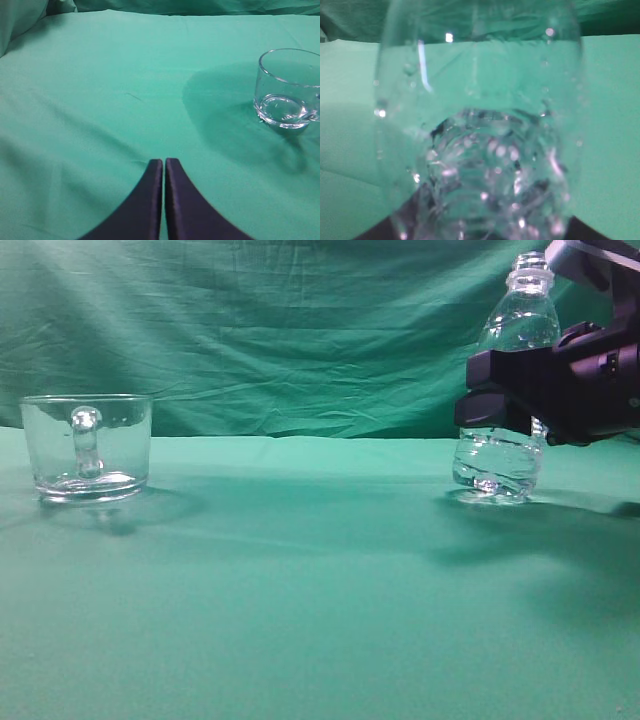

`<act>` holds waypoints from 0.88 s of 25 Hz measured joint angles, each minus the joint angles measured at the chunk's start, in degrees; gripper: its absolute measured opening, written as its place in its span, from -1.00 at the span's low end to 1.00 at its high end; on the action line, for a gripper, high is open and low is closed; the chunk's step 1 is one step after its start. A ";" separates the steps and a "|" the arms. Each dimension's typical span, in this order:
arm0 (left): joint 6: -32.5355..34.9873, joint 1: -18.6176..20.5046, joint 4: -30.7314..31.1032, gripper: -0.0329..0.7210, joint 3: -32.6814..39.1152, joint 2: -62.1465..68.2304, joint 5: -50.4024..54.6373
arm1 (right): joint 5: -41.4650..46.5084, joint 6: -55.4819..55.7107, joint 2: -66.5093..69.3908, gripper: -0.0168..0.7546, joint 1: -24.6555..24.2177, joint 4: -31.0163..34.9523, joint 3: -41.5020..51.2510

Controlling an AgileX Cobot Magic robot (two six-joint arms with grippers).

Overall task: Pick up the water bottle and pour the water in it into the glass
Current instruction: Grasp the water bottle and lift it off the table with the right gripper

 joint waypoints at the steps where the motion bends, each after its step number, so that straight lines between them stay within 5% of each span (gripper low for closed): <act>1: 0.00 0.00 0.00 -0.91 0.00 0.00 0.00 | 0.00 0.00 0.00 -0.18 0.00 0.00 0.00; 13: 0.00 0.00 0.00 -0.91 0.00 0.00 0.00 | 2.32 0.00 -3.24 -0.18 0.00 -3.02 -0.52; 22: 0.00 0.00 0.00 -0.91 0.00 0.00 0.00 | 27.08 5.82 -12.95 -0.18 2.14 -19.11 -13.06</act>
